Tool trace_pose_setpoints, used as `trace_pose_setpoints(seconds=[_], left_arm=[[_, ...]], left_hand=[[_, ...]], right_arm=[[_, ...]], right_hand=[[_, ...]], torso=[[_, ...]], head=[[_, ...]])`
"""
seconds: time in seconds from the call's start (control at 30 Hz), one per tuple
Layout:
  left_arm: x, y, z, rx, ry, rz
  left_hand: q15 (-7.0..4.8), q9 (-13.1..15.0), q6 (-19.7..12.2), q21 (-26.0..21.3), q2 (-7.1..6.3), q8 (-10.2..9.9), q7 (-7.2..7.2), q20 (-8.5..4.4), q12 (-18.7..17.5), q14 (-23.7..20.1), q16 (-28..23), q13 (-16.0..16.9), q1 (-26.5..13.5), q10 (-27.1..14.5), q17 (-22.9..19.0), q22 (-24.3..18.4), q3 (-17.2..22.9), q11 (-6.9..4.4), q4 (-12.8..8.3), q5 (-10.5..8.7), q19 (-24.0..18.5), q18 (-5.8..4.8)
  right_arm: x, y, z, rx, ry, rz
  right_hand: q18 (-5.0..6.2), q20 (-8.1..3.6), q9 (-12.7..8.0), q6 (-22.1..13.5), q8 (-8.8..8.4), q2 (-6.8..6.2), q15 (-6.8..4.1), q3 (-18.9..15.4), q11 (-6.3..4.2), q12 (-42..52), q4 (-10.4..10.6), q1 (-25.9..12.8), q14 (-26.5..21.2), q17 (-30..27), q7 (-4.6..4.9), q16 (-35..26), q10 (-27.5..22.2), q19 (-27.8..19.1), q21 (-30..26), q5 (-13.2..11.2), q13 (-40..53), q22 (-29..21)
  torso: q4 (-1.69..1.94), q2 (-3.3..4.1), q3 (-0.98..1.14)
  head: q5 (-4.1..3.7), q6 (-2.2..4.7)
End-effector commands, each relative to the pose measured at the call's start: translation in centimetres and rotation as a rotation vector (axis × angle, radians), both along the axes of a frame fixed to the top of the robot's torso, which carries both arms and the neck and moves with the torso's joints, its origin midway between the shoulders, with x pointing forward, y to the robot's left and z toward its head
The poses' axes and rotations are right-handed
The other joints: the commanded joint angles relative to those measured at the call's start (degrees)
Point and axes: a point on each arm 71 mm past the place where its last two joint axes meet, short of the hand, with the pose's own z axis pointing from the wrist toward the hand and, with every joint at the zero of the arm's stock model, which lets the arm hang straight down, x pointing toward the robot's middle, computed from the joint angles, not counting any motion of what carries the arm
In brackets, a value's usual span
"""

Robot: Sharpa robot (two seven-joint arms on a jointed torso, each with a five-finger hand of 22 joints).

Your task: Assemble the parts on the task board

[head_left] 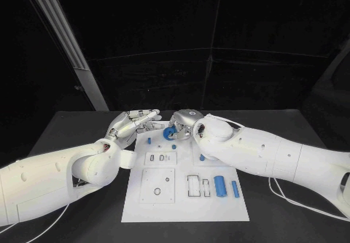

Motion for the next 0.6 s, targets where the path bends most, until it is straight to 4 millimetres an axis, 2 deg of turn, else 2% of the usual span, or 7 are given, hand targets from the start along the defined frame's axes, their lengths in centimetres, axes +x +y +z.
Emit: trace_pose_setpoints(seconds=[0.03,0.17,0.47,0.53,0.6], left_arm=[[0.02,-0.04,0.17,-0.008,-0.005,-0.011],[0.07,0.05,0.16,-0.007,-0.005,-0.010],[0.07,0.09,0.16,-0.005,-0.003,-0.009],[0.06,0.09,0.16,-0.005,-0.003,-0.009],[0.06,0.08,0.16,-0.005,-0.002,-0.009]], left_hand=[[0.17,-0.06,-0.17,-0.25,-0.04,-0.22,0.38,0.29,-0.29,-0.36,-0.28,-0.07,0.30,0.06,0.06,-0.09,0.33,0.45,-0.05,0.12,0.20,0.85],[0.19,-0.07,-0.25,-0.28,-0.12,-0.25,0.42,0.30,-0.35,-0.36,-0.34,-0.08,0.22,0.03,0.08,-0.10,0.40,0.48,-0.06,0.11,0.19,0.85],[0.22,-0.08,-0.39,-0.32,-0.26,-0.30,0.49,0.33,-0.45,-0.35,-0.43,-0.08,0.08,-0.04,0.12,-0.10,0.52,0.54,-0.09,0.10,0.17,0.85],[0.24,-0.09,-0.48,-0.33,-0.30,-0.32,0.53,0.34,-0.49,-0.34,-0.46,-0.08,0.02,-0.08,0.14,-0.11,0.57,0.57,-0.09,0.09,0.17,0.85],[0.24,-0.09,-0.48,-0.33,-0.30,-0.32,0.53,0.34,-0.49,-0.34,-0.46,-0.08,0.02,-0.08,0.14,-0.11,0.57,0.57,-0.09,0.09,0.17,0.85]], right_arm=[[0.03,0.08,0.08,0.000,0.006,-0.001],[0.04,0.04,0.03,0.003,0.015,-0.003],[0.20,-0.35,-0.35,-0.010,0.058,-0.011],[0.29,-0.46,-0.58,-0.015,0.086,-0.015],[0.36,-0.54,-0.74,-0.015,0.107,-0.018]], right_hand=[[-0.29,0.38,0.00,-0.62,-0.43,0.02,0.40,-0.95,-0.03,-0.61,0.44,-1.09,2.19,0.11,-0.06,-0.21,-0.67,1.42,-0.02,-0.24,-0.46,8.92],[-0.28,0.61,0.08,-1.19,-0.38,0.36,0.62,-4.22,0.21,-1.07,3.51,-4.03,2.22,0.30,0.13,-0.15,-0.94,1.42,-0.04,0.20,-0.82,8.92],[-0.30,0.71,0.10,-1.57,-0.39,1.01,0.70,-7.20,0.29,-0.77,5.21,-4.29,2.25,0.54,0.18,-0.07,-0.87,1.47,-0.02,0.94,-0.49,8.99],[-0.30,0.78,0.09,-2.07,-0.41,2.21,0.72,-10.08,0.33,-0.60,6.48,-5.95,2.26,0.64,0.23,-0.04,-0.88,1.47,-0.04,1.41,-0.29,9.00],[-0.29,0.84,0.07,-2.47,-0.42,2.93,0.75,-11.72,0.40,-0.61,6.62,-7.24,2.26,0.66,0.30,-0.05,-0.97,1.43,-0.06,1.92,-0.26,8.95]], torso=[[0.00,0.01,0.03],[-0.03,-0.03,0.07],[0.01,-0.01,0.03],[0.05,0.01,0.04],[0.07,0.01,0.01]], head=[[-0.02,0.05],[-0.05,0.07],[-0.21,0.21],[-0.22,0.25],[-0.22,0.21]])
